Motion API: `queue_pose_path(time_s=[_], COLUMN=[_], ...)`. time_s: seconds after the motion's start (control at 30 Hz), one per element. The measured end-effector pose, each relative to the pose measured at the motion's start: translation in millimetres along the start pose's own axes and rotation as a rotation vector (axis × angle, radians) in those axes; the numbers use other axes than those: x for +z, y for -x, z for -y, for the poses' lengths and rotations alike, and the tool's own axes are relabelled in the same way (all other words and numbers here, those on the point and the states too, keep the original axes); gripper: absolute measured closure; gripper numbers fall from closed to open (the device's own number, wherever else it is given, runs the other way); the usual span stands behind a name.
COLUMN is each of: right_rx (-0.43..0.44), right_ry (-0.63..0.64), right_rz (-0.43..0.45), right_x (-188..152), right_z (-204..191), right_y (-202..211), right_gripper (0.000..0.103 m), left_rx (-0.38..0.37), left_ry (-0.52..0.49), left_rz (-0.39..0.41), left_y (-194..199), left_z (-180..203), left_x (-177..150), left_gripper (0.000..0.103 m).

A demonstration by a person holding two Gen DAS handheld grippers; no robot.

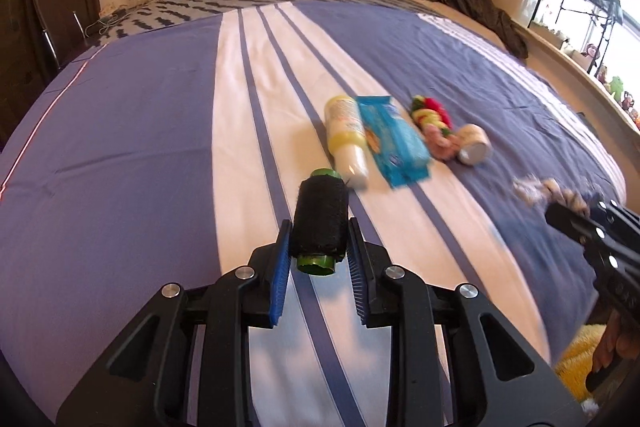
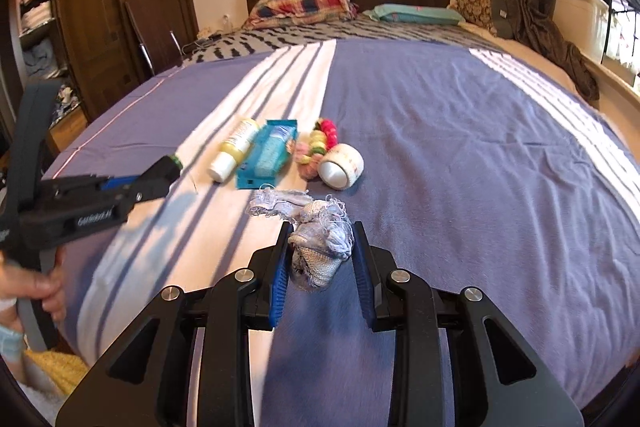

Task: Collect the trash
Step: 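Grasp the black thread spool with the left tool while the right tool grasps the grey cloth, then lower both tools into the black bin and open both to drop the items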

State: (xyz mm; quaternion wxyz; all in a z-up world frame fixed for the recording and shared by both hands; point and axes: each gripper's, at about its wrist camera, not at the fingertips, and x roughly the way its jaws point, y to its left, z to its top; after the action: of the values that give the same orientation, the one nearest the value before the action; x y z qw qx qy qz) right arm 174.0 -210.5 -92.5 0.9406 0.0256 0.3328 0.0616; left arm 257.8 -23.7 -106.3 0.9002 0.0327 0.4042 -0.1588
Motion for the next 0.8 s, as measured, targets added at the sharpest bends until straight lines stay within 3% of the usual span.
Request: queue_pose_path(time_s=[0.4, 0.8], right_rx=[0.017, 0.054], right_ry=[0.05, 0.052], right_rz=[0.045, -0.01], right_x=[-24, -79], right_z=[-23, -34], right_y=[70, 102], right_gripper=[0.073, 0.073], left_rx=[-0.038, -0.063], left_ry=[-0.015, -0.016], left_rz=[0.06, 0.054], left_y=[85, 122], left_z=[37, 58], left_x=[-61, -119], left_gripper=[0.078, 0.078])
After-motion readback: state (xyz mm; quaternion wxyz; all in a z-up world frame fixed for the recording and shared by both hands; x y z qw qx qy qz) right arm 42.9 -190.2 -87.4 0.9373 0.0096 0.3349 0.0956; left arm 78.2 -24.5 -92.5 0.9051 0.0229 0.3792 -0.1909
